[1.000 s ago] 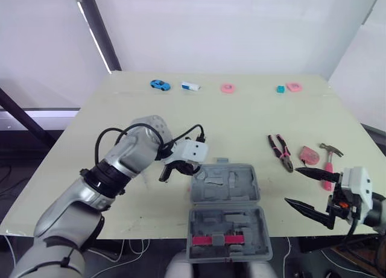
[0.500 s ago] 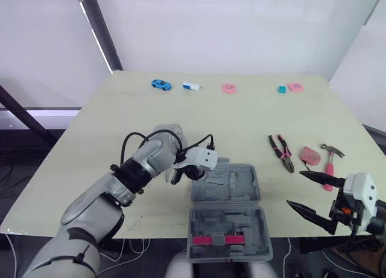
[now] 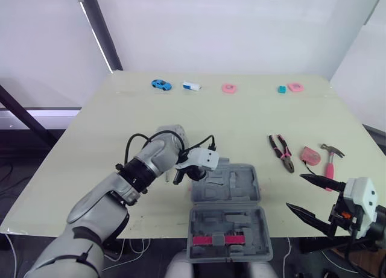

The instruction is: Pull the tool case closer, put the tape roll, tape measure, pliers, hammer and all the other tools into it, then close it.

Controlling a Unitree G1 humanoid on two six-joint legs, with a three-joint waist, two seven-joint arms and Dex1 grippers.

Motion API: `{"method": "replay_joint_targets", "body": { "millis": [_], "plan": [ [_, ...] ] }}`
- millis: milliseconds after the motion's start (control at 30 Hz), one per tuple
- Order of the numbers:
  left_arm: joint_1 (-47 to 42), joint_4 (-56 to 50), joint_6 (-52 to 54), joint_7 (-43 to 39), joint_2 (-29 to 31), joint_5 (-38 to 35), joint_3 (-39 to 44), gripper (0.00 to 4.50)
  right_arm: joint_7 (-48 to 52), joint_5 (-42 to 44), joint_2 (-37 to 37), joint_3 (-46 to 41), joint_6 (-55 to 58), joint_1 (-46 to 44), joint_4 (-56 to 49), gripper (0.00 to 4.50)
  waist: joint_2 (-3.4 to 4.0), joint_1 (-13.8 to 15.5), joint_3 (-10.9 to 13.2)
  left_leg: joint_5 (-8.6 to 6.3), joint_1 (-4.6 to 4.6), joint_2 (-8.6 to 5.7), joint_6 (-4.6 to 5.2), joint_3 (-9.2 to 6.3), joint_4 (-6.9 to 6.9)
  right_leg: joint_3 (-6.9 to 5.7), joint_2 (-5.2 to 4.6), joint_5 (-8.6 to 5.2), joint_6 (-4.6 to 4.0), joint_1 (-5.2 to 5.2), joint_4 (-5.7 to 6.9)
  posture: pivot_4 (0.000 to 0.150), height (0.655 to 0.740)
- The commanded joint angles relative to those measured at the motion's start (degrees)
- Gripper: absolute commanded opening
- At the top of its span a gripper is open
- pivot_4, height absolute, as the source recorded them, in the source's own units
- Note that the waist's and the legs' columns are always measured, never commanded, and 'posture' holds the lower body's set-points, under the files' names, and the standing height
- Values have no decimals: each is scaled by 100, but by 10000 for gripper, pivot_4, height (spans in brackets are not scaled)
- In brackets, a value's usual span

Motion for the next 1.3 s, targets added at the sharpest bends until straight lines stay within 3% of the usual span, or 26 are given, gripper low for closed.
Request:
{"method": "replay_joint_targets", "body": {
  "millis": [33,567,1300],
  "plan": [
    [-104,-39,-26,-18,-9,65,64,652,-10,48,9,-147,-131,-6,-147,45000,0,1,0,0,0,0,0,0,0,0,0,0,0,0,0,1500,7400],
    [-11,-325,220,-59,121,-222,450,652,54,18,8,38,-213,-267,145,45000,0,-4,0,0,0,0,0,0,0,0,0,0,0,0,1,1500,7400],
    [16,-201,130,-12,71,-131,192,652,37,78,14,48,-182,-221,24,45000,0,2,0,0,0,0,0,0,0,-1,0,0,0,0,0,1500,7400]
  ]
}}
